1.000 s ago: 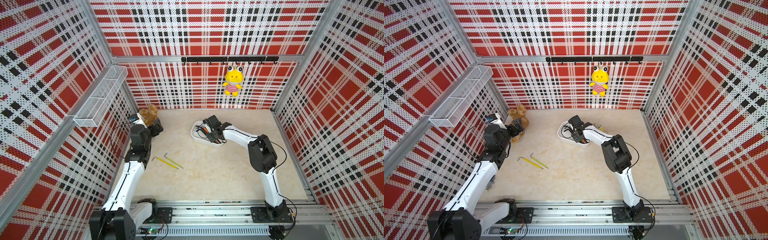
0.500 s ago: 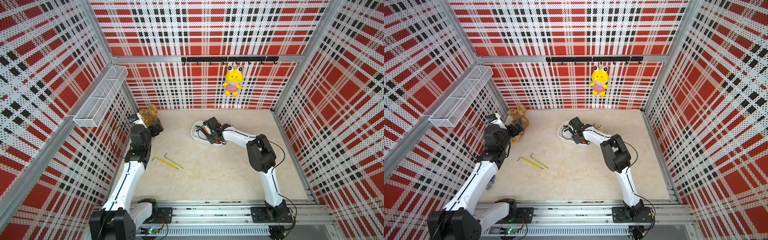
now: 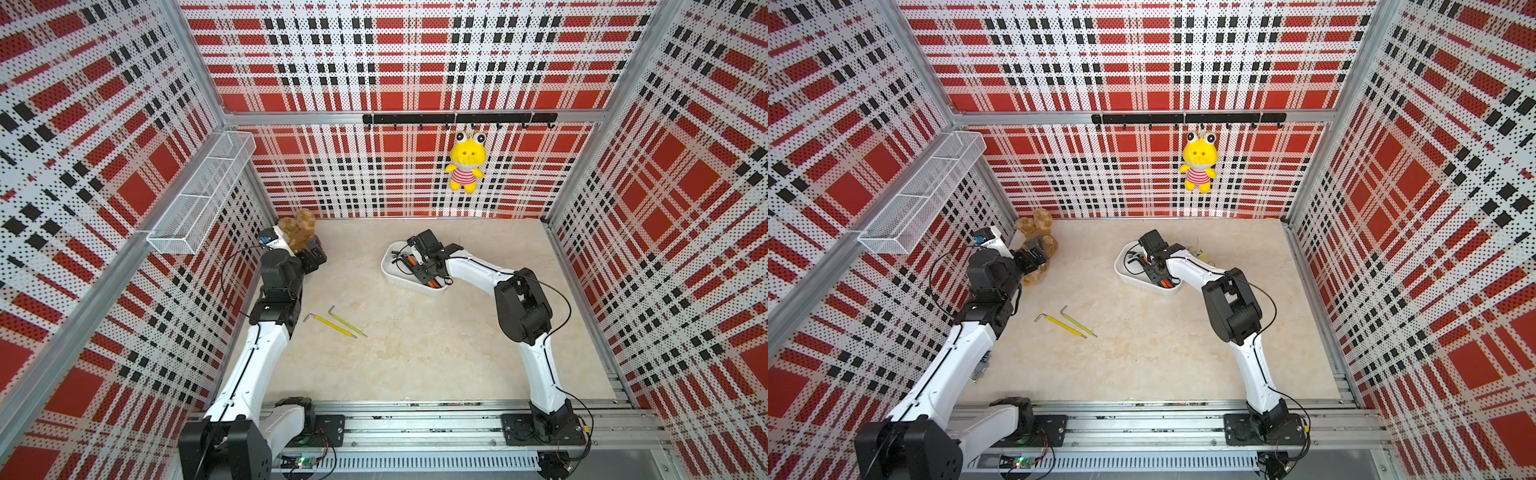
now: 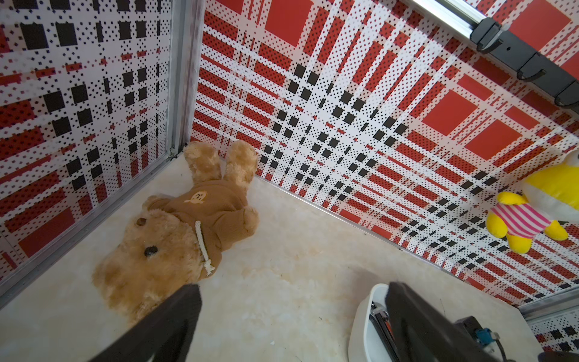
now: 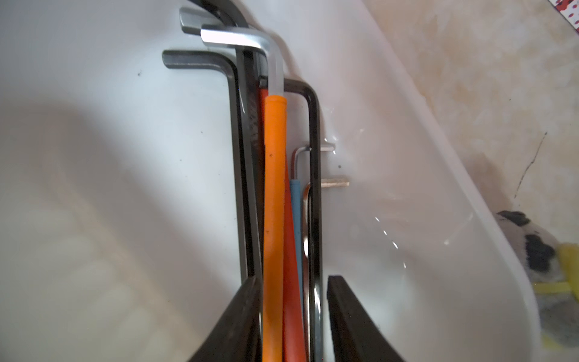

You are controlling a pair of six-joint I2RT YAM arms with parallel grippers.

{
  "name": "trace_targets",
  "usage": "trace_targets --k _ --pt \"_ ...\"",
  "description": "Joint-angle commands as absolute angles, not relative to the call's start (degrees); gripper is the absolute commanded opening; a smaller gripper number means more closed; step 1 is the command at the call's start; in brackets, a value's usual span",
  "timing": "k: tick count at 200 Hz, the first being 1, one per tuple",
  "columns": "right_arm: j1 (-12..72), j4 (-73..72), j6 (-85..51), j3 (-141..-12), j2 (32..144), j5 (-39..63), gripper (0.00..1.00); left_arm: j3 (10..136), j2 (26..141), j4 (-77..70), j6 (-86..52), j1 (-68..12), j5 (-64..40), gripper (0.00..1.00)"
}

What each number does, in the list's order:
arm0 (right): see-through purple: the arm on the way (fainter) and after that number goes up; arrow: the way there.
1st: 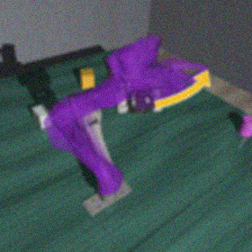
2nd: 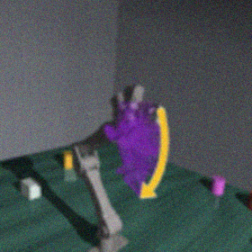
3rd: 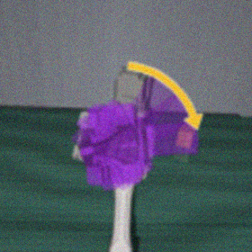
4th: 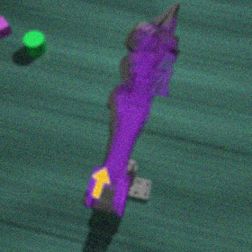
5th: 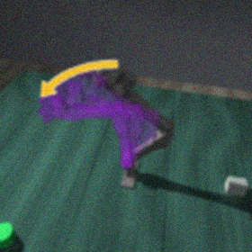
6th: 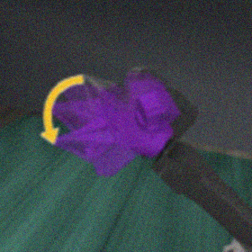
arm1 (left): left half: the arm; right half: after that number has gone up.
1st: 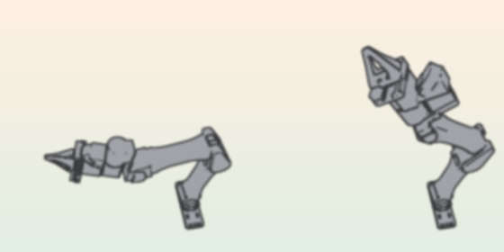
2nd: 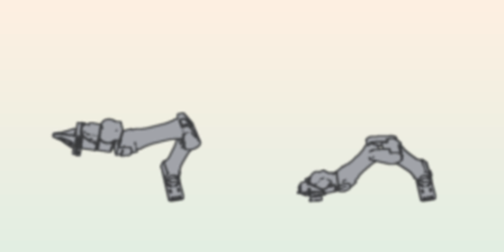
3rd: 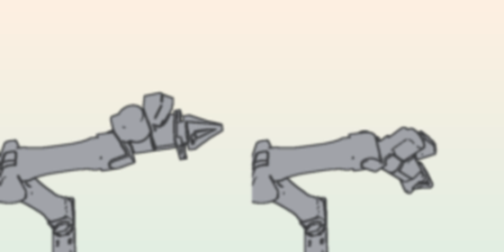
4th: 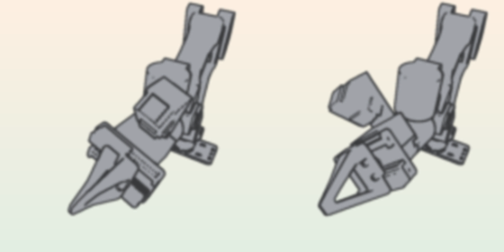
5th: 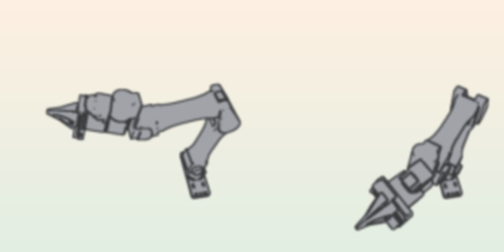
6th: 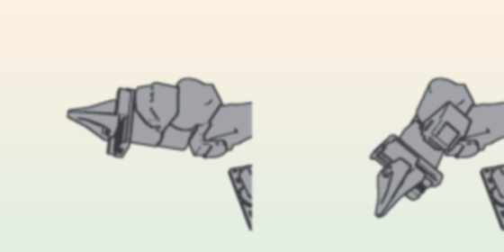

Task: Put the hex key on the desktop into the storage box
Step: Place the Allen key in the storage box, then pick up the Allen key from the center of the board.

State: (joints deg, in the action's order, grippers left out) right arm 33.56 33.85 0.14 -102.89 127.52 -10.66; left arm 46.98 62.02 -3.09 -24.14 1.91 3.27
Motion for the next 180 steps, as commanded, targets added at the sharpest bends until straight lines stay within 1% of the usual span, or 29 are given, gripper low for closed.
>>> trace_targets --k 1,45,83,136,180 --pt "33.72 34.46 -0.24 -105.02 122.51 -10.87 0.45 46.96 62.30 -4.44 -24.27 2.60 2.93 0.99" --pt "38.82 33.41 2.68 -104.47 117.41 -9.02 0.46 46.91 62.32 -4.57 -24.52 2.64 3.05 0.99" --pt "45.42 30.08 2.56 -101.03 116.00 -0.91 0.45 46.16 61.61 -5.01 -24.61 2.72 3.87 0.99" --pt "53.99 28.13 0.01 -102.19 121.85 4.76 0.42 45.91 61.43 -5.01 -24.70 2.68 3.99 0.99" --pt "57.29 28.82 -2.34 -105.42 127.64 6.64 0.41 45.59 61.39 -5.27 -24.77 2.72 4.02 0.99"
